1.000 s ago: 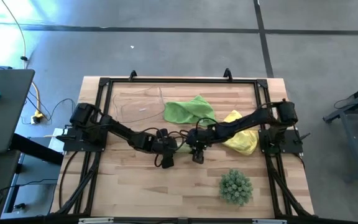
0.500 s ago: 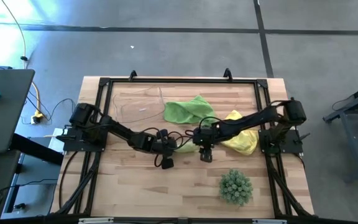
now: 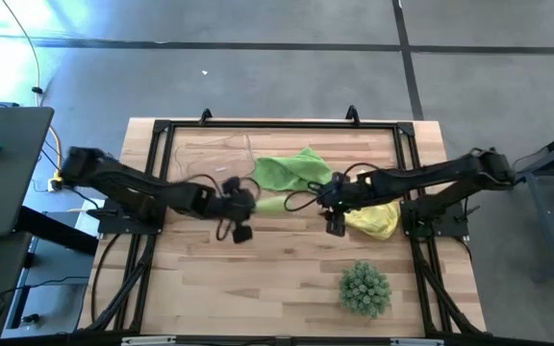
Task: Roll microfiber towels into tight, uniform cylinder then place into a basket
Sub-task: Put the light green towel into the transparent bin
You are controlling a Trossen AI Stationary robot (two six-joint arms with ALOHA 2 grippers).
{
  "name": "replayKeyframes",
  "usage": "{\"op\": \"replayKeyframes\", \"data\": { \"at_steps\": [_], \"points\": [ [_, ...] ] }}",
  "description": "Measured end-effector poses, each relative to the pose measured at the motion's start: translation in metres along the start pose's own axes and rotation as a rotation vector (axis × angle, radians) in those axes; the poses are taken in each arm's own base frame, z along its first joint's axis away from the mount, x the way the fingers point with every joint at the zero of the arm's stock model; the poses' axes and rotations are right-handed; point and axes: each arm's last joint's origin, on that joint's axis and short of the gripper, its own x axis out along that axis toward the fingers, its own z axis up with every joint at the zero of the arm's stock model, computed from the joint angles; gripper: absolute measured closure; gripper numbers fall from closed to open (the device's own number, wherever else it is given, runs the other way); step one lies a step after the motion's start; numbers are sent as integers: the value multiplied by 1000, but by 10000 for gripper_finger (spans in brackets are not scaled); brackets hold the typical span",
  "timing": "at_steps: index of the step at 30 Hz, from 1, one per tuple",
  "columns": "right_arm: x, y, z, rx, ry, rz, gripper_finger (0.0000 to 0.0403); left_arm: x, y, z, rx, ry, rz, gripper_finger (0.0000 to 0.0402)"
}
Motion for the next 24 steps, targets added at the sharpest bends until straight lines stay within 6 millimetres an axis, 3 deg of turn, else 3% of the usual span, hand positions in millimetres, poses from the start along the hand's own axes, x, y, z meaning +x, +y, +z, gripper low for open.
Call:
{"op": "replayKeyframes", "data": {
  "at_steps": [6,11,16,19,24],
  "points": [
    [-20,-2,1,-24,-77,10,238,-50,41,-2,1,-13,194,387],
    [-29,1,1,-71,-120,-22,238,-71,73,-18,-27,94,335,387],
    [-32,9,-2,-112,-133,-55,238,-71,94,-28,-49,227,430,387],
    [-27,14,-5,-116,-185,-73,238,-61,103,-32,-36,276,440,387],
    [-6,12,-41,-56,-232,-49,238,-41,113,-47,-5,381,372,387]
  ]
}}
